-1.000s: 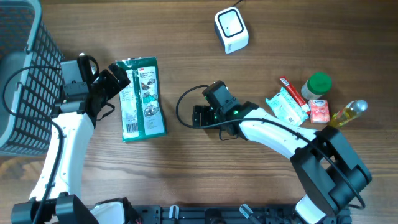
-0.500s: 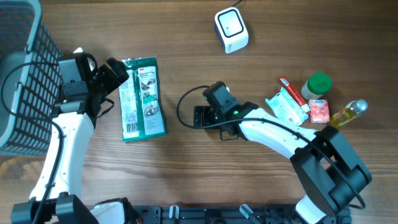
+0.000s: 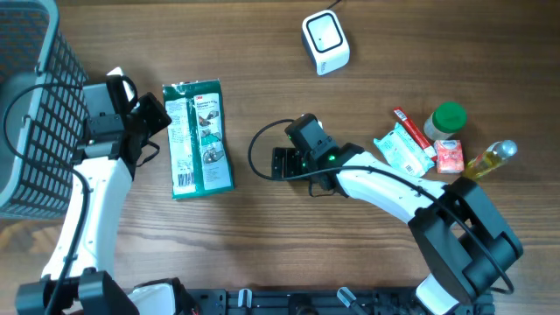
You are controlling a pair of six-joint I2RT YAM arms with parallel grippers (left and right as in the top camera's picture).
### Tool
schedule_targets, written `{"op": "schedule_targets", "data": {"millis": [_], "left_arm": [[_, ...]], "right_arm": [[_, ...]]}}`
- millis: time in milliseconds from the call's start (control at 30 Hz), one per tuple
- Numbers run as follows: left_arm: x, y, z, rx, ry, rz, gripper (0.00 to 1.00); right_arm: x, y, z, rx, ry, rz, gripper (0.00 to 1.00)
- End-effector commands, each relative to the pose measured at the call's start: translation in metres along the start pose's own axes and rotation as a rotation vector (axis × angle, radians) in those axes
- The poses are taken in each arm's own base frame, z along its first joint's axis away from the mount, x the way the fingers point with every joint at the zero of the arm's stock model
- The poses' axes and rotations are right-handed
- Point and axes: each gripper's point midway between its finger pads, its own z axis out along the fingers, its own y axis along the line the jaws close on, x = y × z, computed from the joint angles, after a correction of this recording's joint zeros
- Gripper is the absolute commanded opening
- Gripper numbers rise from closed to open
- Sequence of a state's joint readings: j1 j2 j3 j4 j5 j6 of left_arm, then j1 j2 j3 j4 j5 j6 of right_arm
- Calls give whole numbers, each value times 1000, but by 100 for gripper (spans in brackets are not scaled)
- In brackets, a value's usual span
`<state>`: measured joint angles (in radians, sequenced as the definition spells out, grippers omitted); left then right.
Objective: Scan the item barcode
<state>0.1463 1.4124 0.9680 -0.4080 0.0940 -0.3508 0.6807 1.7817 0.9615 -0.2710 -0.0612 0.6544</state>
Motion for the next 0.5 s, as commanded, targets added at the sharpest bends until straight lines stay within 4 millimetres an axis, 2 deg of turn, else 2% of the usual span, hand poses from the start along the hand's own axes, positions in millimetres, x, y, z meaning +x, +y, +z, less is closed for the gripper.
{"op": "schedule_targets", "data": {"millis": [0, 100, 167, 267, 367, 467], "left_arm": [[18, 22, 28, -87, 80, 47, 4], [39, 33, 51, -113, 164, 41, 4], [60, 44, 70, -144, 241, 34, 4], [84, 52, 87, -155, 326, 23, 4], [103, 50, 97, -118, 397, 5, 4], [115, 51, 98, -115, 446, -3, 4]], "right_arm": [[-1, -4, -1, 18, -11, 1, 100], [0, -4, -1, 21, -7, 2, 100], [0, -4, -1, 21, -7, 2, 99], [0, -4, -1, 21, -7, 2, 100], [0, -4, -1, 21, -7, 2, 100], [0, -4, -1, 21, -7, 2, 100]]}}
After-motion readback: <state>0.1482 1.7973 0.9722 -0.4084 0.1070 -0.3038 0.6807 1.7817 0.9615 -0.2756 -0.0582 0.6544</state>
